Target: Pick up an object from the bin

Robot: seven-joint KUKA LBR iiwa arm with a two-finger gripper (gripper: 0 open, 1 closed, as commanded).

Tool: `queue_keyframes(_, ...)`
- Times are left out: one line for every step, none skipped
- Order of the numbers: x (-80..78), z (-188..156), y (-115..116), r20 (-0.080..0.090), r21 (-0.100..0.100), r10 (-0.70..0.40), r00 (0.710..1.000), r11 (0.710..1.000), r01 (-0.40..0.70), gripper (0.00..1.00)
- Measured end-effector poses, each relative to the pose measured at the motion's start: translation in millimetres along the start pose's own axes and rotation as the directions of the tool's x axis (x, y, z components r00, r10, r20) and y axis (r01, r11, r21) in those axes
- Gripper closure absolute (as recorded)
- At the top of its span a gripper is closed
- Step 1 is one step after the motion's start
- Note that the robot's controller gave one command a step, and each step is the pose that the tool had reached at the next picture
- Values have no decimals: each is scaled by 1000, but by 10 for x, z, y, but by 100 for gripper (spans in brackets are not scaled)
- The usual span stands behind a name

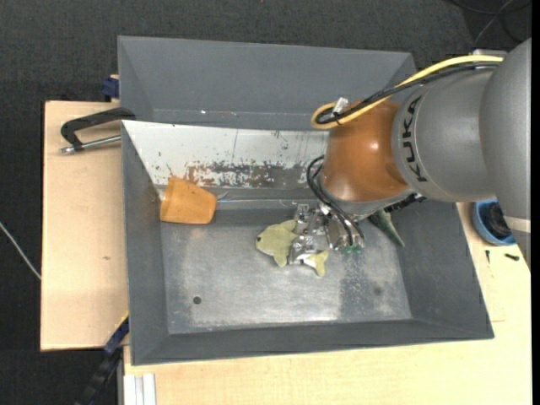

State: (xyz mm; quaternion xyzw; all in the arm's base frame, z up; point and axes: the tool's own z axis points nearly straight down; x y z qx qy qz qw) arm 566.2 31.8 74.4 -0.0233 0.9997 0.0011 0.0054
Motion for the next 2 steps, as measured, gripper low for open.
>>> queue_keyframes(-169, 5, 297, -2, 4, -148, 989, 989, 148, 100)
queue_keyframes(210, -1729, -366, 4, 4, -191, 981, 981, 191, 100)
